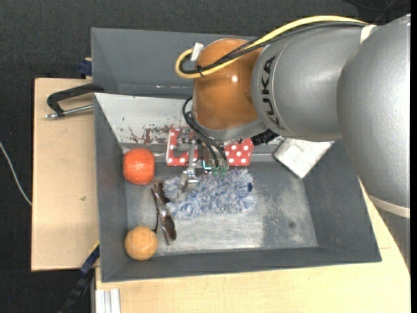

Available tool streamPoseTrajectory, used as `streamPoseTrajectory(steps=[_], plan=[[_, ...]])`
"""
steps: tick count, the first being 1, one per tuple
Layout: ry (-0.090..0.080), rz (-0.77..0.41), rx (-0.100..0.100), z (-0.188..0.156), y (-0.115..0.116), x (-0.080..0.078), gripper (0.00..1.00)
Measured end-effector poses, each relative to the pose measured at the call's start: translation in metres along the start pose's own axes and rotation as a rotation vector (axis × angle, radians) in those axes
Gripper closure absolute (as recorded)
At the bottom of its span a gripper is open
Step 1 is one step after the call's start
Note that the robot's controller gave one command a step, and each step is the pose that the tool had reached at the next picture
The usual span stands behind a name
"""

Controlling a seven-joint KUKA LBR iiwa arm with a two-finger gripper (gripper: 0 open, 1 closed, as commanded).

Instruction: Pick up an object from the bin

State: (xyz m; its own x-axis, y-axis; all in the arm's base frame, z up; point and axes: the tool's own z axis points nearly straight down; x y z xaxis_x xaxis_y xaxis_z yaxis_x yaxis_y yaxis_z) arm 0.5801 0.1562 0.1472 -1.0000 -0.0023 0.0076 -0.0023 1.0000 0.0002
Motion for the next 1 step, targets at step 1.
streamPoseTrajectory(steps=[1], plan=[[-0.006, 0.001, -0.001, -0.0044, -0.0006, -0.0013, 0.00]])
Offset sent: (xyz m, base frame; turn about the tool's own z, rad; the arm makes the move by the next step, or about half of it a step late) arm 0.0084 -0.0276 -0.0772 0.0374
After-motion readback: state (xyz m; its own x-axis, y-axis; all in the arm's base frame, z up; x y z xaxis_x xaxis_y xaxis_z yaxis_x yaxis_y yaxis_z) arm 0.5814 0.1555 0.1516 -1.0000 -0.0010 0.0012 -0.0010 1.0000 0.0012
